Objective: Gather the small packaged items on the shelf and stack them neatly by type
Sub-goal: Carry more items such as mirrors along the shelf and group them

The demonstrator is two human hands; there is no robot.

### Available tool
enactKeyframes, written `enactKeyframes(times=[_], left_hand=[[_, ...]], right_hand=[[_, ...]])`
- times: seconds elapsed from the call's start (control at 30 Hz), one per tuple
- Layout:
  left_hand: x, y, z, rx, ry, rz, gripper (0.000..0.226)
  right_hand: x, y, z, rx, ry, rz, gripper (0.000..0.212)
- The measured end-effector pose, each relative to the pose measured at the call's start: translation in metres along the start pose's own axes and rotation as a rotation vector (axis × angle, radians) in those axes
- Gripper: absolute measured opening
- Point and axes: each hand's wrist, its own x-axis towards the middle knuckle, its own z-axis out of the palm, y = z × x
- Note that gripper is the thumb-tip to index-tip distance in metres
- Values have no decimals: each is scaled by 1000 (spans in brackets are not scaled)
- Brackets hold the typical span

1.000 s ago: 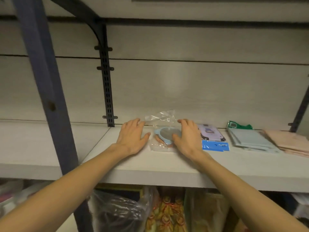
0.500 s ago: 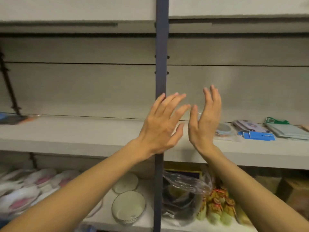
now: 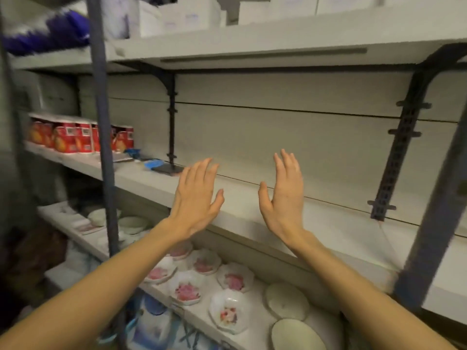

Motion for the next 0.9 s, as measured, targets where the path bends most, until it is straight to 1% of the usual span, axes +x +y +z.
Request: enactKeyframes(times=[0.17, 0.27, 0.37, 0.53, 0.67, 0.83, 0.9], left_hand=[[-10, -121, 12, 63, -149, -193, 68], [2, -178, 25, 90, -254, -243, 70], [26, -226, 44, 113, -354, -253, 69], [58, -283, 84, 140, -456, -272, 76], [78, -311, 118, 132, -513, -262, 83], [101, -335, 155, 55, -543, -201, 85], [108, -346, 169, 39, -582, -162, 87]], right_hand=[[15, -32, 122, 31, -278, 40, 70], [35, -43, 188, -7, -437, 37, 76], [59, -43, 240, -35, -552, 61, 78], [89, -31, 300, -8, -689, 196, 80], [98, -24, 332, -4, -799, 265, 89], [108, -18, 369, -17, -828, 262, 96], [113, -18, 382, -21, -831, 272, 100]])
